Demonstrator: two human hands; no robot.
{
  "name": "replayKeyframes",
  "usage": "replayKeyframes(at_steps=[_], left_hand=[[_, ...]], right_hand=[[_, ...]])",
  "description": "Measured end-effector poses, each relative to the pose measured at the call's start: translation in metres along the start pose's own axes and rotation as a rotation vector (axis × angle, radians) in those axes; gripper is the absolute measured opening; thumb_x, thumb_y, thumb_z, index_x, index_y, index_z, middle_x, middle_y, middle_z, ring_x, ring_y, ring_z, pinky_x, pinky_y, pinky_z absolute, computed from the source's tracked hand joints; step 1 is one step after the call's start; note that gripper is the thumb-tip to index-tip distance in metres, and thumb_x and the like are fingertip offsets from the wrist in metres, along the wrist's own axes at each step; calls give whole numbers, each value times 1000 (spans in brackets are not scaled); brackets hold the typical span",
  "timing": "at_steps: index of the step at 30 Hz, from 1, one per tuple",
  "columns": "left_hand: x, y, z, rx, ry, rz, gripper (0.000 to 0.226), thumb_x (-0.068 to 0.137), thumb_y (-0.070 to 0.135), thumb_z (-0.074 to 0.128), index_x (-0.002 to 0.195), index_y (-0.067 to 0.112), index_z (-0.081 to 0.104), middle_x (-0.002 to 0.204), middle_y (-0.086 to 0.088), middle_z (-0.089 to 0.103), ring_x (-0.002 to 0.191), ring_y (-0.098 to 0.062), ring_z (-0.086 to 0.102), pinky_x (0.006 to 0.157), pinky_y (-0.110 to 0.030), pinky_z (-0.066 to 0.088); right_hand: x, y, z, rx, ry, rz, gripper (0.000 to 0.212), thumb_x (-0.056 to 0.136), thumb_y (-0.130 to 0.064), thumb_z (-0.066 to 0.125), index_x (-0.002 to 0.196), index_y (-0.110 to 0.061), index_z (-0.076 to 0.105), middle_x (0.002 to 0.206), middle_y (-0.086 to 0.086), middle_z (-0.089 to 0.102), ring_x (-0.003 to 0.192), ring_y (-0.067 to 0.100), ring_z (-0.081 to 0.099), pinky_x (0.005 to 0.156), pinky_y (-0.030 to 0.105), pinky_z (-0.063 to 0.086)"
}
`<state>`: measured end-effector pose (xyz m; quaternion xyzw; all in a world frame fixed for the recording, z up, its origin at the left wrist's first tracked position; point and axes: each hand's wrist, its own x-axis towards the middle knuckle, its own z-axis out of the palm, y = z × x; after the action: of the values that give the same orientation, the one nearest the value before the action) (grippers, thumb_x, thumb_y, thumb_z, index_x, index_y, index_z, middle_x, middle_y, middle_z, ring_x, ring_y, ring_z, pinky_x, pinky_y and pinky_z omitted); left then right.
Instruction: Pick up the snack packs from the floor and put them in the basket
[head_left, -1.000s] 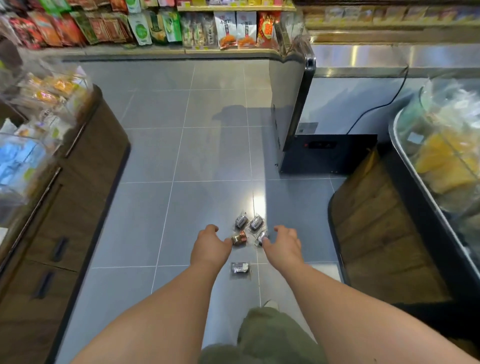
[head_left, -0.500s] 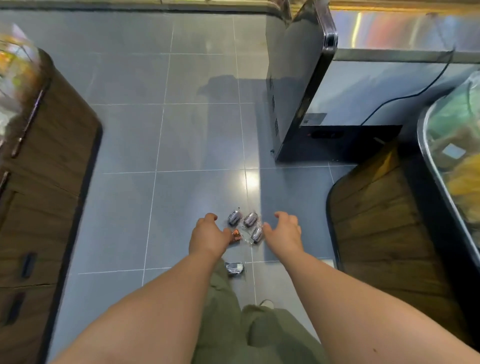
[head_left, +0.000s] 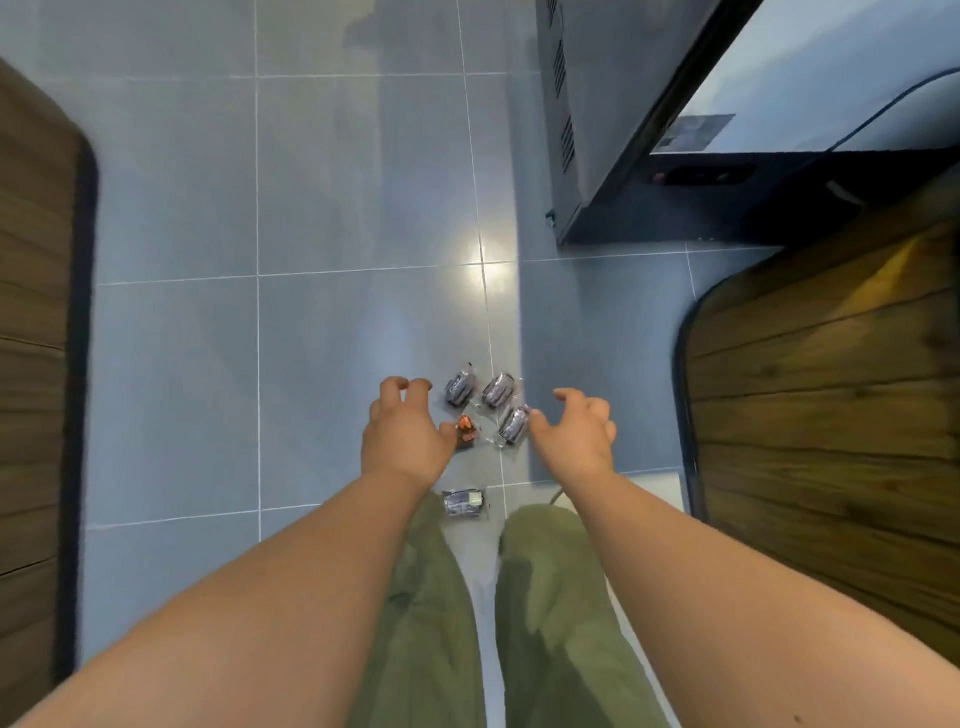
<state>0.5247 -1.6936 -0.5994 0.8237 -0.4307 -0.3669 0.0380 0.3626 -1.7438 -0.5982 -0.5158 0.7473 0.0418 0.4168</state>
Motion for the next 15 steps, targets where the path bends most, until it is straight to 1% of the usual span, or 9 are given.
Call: replayKeyframes(at_steps=[2, 4, 8, 10, 13, 15], left_hand=[[27, -1, 25, 26, -18, 18, 52, 89, 27, 57, 138, 17, 41, 143, -6, 30, 127, -31, 37, 101, -39, 39], [53, -6, 53, 50, -39, 17, 52, 89, 28, 57, 138, 18, 41, 144, -6, 28, 129, -31, 36, 102, -39, 38], [101, -27, 114, 87, -98, -40, 60, 88, 29, 59, 141, 21, 34, 151, -7, 14, 133, -31, 31, 104, -40, 38], [124, -41, 149, 141, -131, -56, 64, 87, 29, 58, 144, 23, 29, 152, -7, 8, 134, -32, 27, 105, -41, 37], [160, -64, 202, 231, -163, -33, 68, 88, 30, 55, 147, 25, 22, 154, -7, 4, 136, -31, 23, 107, -42, 34], [183, -80, 237, 296, -206, 3, 72, 88, 32, 56, 149, 26, 17, 155, -7, 1, 139, -32, 19, 111, -41, 29]], right_hand=[[34, 12, 12, -15, -27, 6, 44, 95, -34, 52, 136, -20, 42, 140, 7, 28, 128, 28, 27, 97, 33, 34], [67, 27, 26, -24, -57, 7, 44, 95, -32, 51, 137, -23, 41, 139, 6, 27, 128, 27, 27, 90, 30, 33], [130, 58, 63, -55, -97, -32, 49, 94, -30, 51, 140, -35, 36, 137, 3, 24, 123, 27, 27, 87, 29, 33], [162, 74, 87, -89, -124, -49, 49, 94, -31, 52, 140, -38, 35, 138, 3, 22, 123, 27, 27, 85, 28, 32], [211, 99, 127, -130, -183, -27, 48, 95, -29, 51, 139, -38, 36, 143, 2, 16, 124, 28, 26, 81, 30, 36], [241, 114, 154, -149, -213, 5, 47, 95, -29, 51, 139, -37, 37, 146, 2, 13, 126, 30, 25, 80, 30, 35]])
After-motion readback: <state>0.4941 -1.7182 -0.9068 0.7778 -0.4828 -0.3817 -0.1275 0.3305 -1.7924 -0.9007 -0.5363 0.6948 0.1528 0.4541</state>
